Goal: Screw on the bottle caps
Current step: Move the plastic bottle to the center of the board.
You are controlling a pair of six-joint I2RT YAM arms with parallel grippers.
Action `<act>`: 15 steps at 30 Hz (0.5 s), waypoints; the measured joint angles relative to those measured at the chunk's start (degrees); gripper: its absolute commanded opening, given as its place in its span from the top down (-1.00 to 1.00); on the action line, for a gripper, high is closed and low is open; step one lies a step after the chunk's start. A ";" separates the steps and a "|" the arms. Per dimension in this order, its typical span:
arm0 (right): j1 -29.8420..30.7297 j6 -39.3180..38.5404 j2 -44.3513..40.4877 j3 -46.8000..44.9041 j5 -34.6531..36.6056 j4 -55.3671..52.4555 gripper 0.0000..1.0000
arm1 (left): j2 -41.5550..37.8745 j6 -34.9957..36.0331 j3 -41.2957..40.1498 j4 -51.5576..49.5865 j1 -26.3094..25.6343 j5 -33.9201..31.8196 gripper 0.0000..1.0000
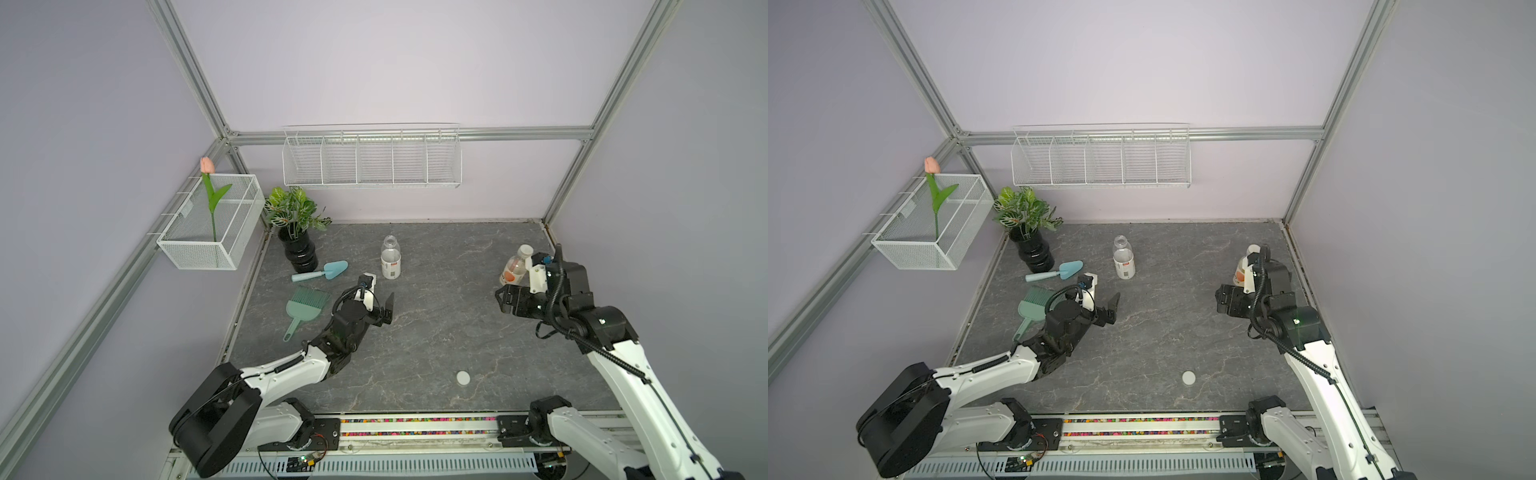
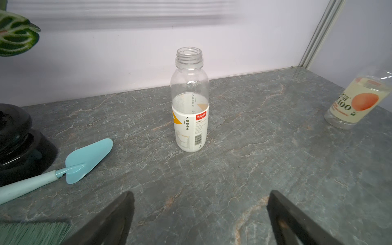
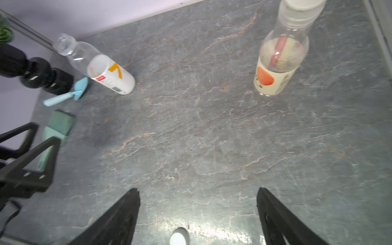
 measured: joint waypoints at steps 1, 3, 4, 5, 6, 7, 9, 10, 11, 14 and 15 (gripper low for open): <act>0.15 0.42 -0.70 -0.85 -1.16 1.29 -0.77 | 2.19 0.83 1.53 1.36 0.42 0.44 -0.99; 0.39 0.96 -1.66 -2.91 -3.04 3.37 -0.77 | 6.80 2.25 5.14 4.00 1.20 1.79 -0.99; 0.50 1.27 -2.19 -4.13 -3.80 4.00 -0.78 | 9.25 2.75 7.26 5.31 1.86 3.15 -0.99; 0.57 1.42 -2.58 -4.96 -4.37 4.26 -0.77 | 11.34 3.02 8.96 6.56 2.69 4.17 -0.99; 0.63 1.57 -2.99 -5.92 -4.87 4.59 -0.77 | 13.51 3.04 10.64 8.09 3.78 5.49 -0.99; 0.66 1.70 -3.39 -6.62 -5.25 4.79 -0.77 | 15.41 2.91 11.98 9.57 4.90 6.73 -0.99; 0.74 1.75 -4.15 -7.37 -5.75 4.94 -0.78 | 18.60 2.89 14.08 11.78 6.84 8.46 -0.99; 0.85 1.73 -4.63 -7.74 -5.99 5.33 -0.77 | 20.13 2.91 15.13 12.46 7.72 9.14 -0.99; 0.87 1.73 -5.03 -8.13 -6.14 5.64 -0.77 | 21.18 2.93 15.89 12.85 8.20 9.49 -0.99; 0.92 1.70 -5.64 -9.22 -6.34 5.79 -0.77 | 24.48 2.67 18.86 13.46 9.38 11.41 -0.99; 0.94 1.70 -5.57 -9.33 -6.34 5.77 -0.77 | 25.46 2.67 19.82 13.70 9.64 12.26 -0.99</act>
